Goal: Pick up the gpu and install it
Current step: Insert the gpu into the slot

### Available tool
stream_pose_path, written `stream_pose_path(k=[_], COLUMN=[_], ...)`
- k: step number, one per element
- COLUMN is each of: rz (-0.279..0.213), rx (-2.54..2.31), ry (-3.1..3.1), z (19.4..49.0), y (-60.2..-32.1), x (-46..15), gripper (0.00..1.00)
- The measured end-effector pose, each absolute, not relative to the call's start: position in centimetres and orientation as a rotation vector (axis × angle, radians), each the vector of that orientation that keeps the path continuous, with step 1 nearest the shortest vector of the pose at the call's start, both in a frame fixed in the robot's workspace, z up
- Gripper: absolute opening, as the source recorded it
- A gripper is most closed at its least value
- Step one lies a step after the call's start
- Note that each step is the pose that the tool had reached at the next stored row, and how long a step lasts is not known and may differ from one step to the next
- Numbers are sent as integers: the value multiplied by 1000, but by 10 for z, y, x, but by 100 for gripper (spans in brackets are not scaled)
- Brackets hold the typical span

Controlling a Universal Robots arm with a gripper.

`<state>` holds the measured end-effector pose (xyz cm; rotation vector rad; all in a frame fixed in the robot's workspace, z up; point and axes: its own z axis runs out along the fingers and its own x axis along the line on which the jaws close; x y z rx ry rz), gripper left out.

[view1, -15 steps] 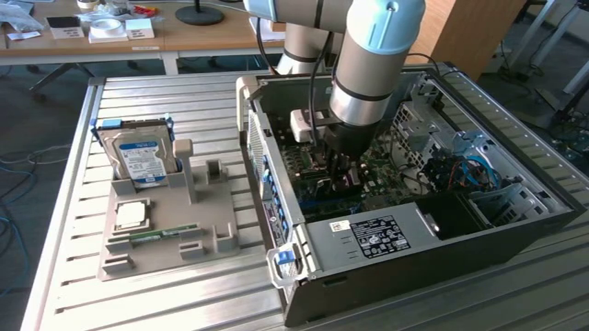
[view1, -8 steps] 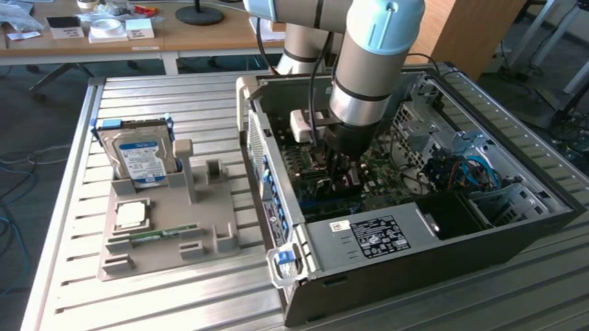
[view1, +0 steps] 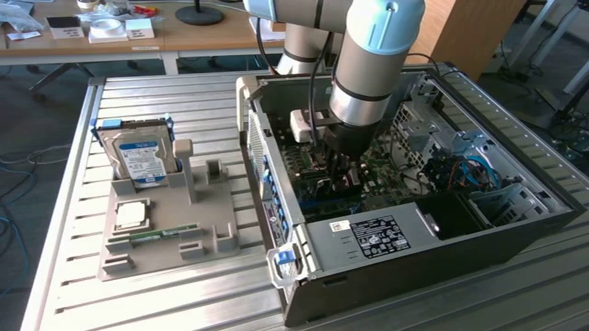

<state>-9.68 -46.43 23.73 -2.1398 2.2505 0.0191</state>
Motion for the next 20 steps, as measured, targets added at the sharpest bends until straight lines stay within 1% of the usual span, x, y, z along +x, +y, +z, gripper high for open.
stream_pose_path(k=[20], rz=[19], rx=[-2140], ry=[2250], z=[236], y=[-464], x=[-97], gripper=[27])
